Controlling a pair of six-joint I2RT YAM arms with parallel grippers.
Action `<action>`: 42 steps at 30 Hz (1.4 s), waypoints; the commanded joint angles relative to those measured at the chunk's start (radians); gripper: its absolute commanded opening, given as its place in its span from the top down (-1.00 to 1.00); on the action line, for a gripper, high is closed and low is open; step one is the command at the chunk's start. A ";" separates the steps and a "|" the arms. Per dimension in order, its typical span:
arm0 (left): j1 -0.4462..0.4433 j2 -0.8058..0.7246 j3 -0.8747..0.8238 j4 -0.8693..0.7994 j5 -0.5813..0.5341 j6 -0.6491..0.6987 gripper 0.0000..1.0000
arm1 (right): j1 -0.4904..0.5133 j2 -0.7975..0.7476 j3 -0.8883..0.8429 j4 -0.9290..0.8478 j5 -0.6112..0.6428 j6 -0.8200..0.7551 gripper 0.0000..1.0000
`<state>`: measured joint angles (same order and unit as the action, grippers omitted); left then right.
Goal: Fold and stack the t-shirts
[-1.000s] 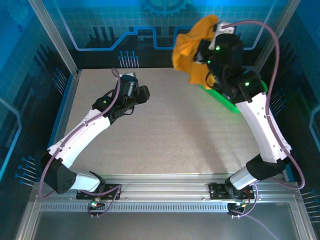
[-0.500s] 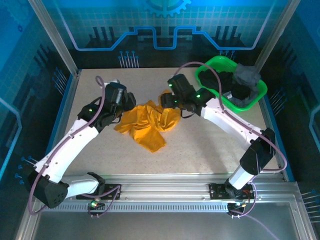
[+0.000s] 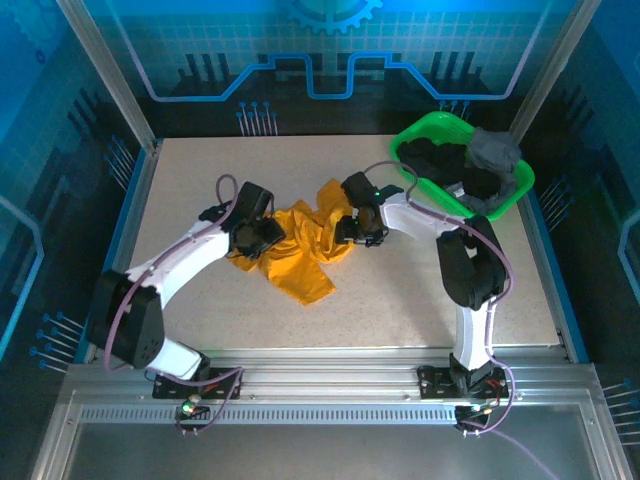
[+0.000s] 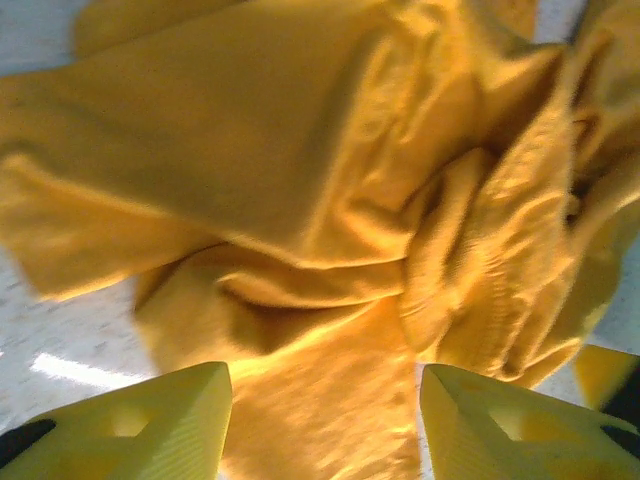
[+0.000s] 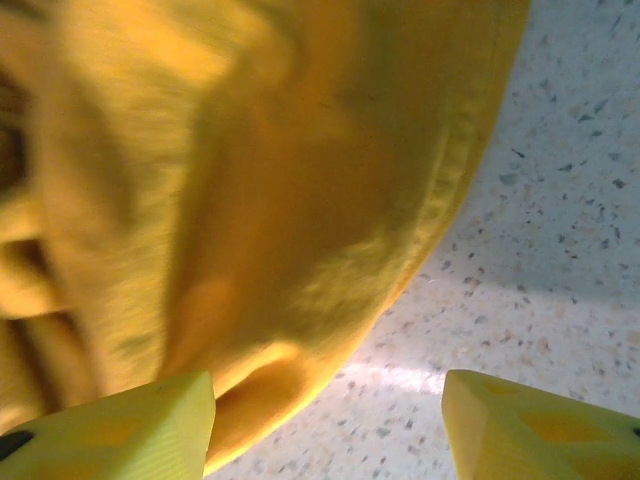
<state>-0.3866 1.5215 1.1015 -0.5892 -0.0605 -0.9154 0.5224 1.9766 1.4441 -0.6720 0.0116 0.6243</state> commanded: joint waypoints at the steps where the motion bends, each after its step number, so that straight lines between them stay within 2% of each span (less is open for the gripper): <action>1: -0.029 0.102 0.085 0.076 0.073 -0.031 -0.15 | -0.051 0.059 0.050 -0.011 -0.076 0.046 -0.18; 4: -0.058 0.188 0.124 0.126 0.100 -0.080 -0.18 | -0.070 0.098 0.081 -0.015 -0.082 0.041 -0.11; 6: -0.075 0.236 0.157 0.138 0.095 -0.103 -0.16 | -0.076 0.118 0.103 -0.021 -0.092 0.043 0.01; 10: -0.097 0.319 0.233 0.098 0.083 -0.109 -0.01 | -0.082 0.138 0.130 -0.026 -0.100 0.058 0.40; 14: -0.116 0.349 0.267 0.064 0.085 -0.102 0.02 | -0.085 0.128 0.131 -0.021 -0.102 0.074 0.77; 15: -0.123 0.355 0.272 0.060 0.086 -0.097 0.06 | -0.087 0.123 0.131 -0.023 -0.101 0.076 0.87; 19: -0.129 0.408 0.322 0.005 0.096 -0.066 0.35 | -0.096 0.079 0.131 -0.030 -0.077 0.076 1.00; 22: -0.132 0.454 0.398 -0.114 0.049 -0.014 0.33 | -0.105 0.047 0.136 -0.043 -0.063 0.074 1.00; 23: -0.136 0.461 0.421 -0.156 0.019 0.000 0.17 | -0.106 0.041 0.141 -0.047 -0.060 0.071 1.00; 24: -0.138 0.460 0.435 -0.185 -0.015 0.011 -0.09 | -0.107 0.039 0.149 -0.057 -0.058 0.068 1.00; 25: -0.139 0.451 0.429 -0.186 -0.034 0.013 -0.23 | -0.107 0.038 0.159 -0.066 -0.058 0.064 1.00; 29: -0.139 0.433 0.388 -0.124 -0.042 0.020 -0.27 | -0.108 0.046 0.178 -0.095 -0.055 0.056 0.96; 32: -0.138 0.424 0.357 -0.026 -0.056 0.030 -0.28 | -0.107 0.075 0.194 -0.113 -0.048 0.042 0.41; 34: -0.130 0.445 0.371 -0.008 -0.055 0.027 -0.22 | -0.107 0.099 0.204 -0.117 -0.045 0.030 0.18; 36: -0.124 0.473 0.406 -0.033 -0.070 0.036 -0.08 | -0.107 0.136 0.228 -0.137 -0.047 0.021 0.07; 42: -0.103 0.492 0.410 -0.019 -0.092 0.070 0.35 | -0.105 0.225 0.287 -0.178 -0.042 0.019 0.02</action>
<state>-0.5026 1.9972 1.4921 -0.6159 -0.1196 -0.8703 0.4244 2.1605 1.7004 -0.7887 -0.0341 0.6540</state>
